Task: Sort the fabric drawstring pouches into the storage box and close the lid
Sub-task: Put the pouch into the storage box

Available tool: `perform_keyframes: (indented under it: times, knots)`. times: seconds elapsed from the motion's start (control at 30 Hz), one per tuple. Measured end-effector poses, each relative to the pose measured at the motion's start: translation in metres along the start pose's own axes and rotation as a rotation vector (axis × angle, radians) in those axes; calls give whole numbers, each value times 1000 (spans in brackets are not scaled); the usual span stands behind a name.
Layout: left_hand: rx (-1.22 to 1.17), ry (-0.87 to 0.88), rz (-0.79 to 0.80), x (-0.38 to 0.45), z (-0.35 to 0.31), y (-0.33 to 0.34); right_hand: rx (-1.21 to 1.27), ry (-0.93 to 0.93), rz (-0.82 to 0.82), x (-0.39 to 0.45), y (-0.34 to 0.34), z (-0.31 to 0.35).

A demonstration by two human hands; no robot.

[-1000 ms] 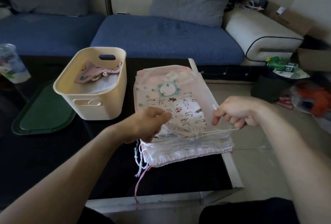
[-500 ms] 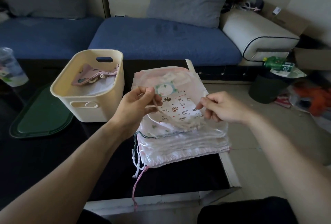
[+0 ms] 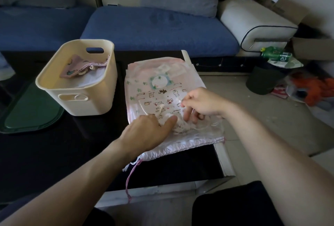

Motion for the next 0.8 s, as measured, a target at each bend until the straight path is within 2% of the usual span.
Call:
perform_keyframes:
  times: [0.1,0.2,0.23,0.3,0.37,0.43,0.5,0.57,0.7,0.8]
  knots:
    - [-250,-85,119,10,1,4,391,-81,-86,4,0,11]
    - [-467,-133,109,8,5,-2,590,-134,-209,12,-5,9]
    - [-499,-138,65,6,8,-5,574,-133,-240,15,-7,5]
    - [-491,-85,-133,2,10,-13,332,-106,-282,20,-13,-6]
    - [-433,21,-403,-4,8,-25,-12,-61,-239,18,-18,-11]
    - [-419,148,-548,-6,2,-33,-201,-55,-184,12,-19,-8]
    - [-457,240,-495,-4,-6,-32,-297,-85,-244,1,-26,1]
    - [-566,231,-339,1,-11,-23,-350,-24,-289,-8,-33,7]
    - [-721,76,-187,7,-8,-7,-289,368,-5,-32,-21,6]
    - [-713,32,-155,9,-8,-4,-290,439,168,-37,-4,4]
Point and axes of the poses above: each hand's wrist, its own x-axis towards the middle knuckle, its own y-axis out of the palm, z = x × y, the point moved 4 cm from there along x, towards the middle knuckle, and after that the axes turned 8 degrees about x, right-handed, at the moved point
